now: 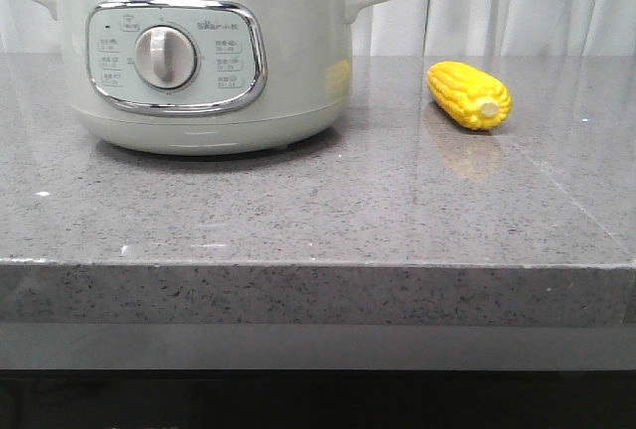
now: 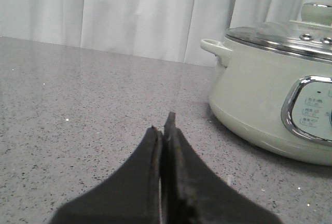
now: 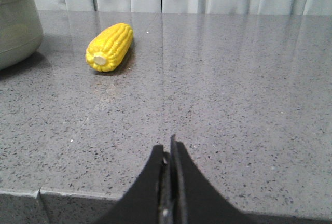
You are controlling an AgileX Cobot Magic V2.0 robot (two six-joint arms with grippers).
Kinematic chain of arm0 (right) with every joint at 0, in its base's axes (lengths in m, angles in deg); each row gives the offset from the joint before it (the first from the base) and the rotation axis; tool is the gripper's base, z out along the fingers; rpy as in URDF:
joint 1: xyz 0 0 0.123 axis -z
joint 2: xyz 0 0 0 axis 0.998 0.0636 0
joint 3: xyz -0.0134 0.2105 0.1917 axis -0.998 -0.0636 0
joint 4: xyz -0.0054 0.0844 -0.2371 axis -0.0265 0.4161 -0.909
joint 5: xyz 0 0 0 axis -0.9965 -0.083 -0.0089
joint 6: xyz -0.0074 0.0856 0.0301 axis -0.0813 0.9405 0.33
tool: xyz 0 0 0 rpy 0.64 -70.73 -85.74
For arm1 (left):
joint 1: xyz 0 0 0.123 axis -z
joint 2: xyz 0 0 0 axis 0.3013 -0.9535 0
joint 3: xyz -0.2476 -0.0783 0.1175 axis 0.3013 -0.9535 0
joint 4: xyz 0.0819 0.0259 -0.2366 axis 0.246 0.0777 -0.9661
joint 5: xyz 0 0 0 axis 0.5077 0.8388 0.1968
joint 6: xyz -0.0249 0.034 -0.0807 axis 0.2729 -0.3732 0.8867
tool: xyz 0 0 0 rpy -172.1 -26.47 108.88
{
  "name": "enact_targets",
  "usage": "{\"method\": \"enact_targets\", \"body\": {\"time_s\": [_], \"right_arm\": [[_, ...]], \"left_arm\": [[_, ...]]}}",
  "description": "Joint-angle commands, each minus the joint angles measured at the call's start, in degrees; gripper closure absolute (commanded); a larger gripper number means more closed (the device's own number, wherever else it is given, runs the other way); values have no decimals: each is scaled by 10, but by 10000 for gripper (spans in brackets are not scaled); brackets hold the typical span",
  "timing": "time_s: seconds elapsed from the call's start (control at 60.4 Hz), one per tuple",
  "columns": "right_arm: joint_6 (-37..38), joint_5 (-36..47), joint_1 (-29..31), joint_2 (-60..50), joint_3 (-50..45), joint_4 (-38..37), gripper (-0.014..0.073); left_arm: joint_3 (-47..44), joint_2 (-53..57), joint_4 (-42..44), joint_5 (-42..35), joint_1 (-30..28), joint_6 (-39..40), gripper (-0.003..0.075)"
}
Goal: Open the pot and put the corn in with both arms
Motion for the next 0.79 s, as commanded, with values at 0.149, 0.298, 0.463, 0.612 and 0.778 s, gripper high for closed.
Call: {"method": "enact_targets", "body": {"time_s": [0.149,0.298,0.463,0.612,0.778], "right_arm": [[-4,48,4,-12,7,2,662],[-4,48,4,-12,7,2,662],[-4,49,4,-12,7,2,662],[-4,56,4,-12,7,2,662],[-4,73,4,-12,7,2,662]], "left_arm": [[-6,8,-3,-51,3,2,741],[-6,8,-3,-51,3,2,741],[-6,8,-3,-51,3,2,741],[-6,8,-3,-51,3,2,741],[-6,8,-3,-67,3,2,741]]}}
